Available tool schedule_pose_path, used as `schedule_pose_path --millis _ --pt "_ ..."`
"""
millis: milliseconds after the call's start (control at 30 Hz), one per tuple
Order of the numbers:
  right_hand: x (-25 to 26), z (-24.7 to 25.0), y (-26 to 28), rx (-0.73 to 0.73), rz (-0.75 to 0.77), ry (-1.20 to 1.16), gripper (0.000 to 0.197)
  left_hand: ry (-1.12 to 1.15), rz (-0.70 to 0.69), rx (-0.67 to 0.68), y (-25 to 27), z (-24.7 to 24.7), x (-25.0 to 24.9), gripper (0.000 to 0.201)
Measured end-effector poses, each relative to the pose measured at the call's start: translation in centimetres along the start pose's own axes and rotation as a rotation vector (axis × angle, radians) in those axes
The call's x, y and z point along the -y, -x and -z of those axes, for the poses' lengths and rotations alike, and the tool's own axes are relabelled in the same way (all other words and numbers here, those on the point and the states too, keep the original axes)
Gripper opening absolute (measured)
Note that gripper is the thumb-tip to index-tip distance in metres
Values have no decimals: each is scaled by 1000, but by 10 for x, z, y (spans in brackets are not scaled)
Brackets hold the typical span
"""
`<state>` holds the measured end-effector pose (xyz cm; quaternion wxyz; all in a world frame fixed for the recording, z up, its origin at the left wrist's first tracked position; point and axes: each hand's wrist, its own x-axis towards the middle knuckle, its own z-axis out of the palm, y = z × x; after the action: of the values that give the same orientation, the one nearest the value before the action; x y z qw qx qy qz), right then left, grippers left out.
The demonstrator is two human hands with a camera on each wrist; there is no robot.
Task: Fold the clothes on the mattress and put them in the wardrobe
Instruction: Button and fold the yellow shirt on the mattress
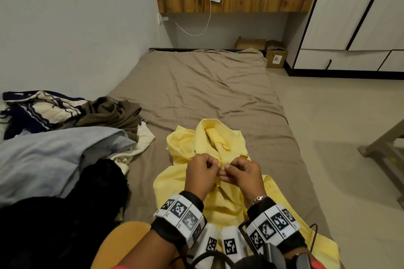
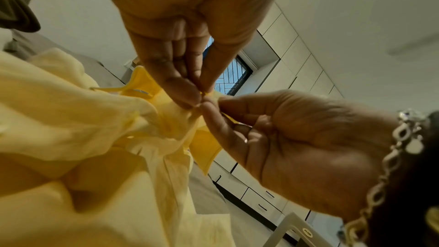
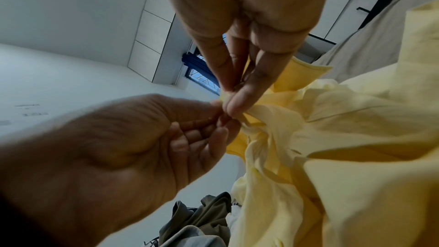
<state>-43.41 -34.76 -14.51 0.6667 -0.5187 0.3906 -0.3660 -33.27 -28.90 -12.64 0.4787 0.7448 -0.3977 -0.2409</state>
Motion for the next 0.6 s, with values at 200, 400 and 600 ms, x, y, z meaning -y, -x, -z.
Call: schedule_pose_path --millis 200,400,600 --pt "4 0 2 56 33 83 23 89 25 30 -1 3 -1 24" --pt "5 1 -5 12 217 395 29 163 55 35 -1 3 3 22" --pt "2 -4 -2 -75 449 725 19 241 5 28 4 -1 0 17"
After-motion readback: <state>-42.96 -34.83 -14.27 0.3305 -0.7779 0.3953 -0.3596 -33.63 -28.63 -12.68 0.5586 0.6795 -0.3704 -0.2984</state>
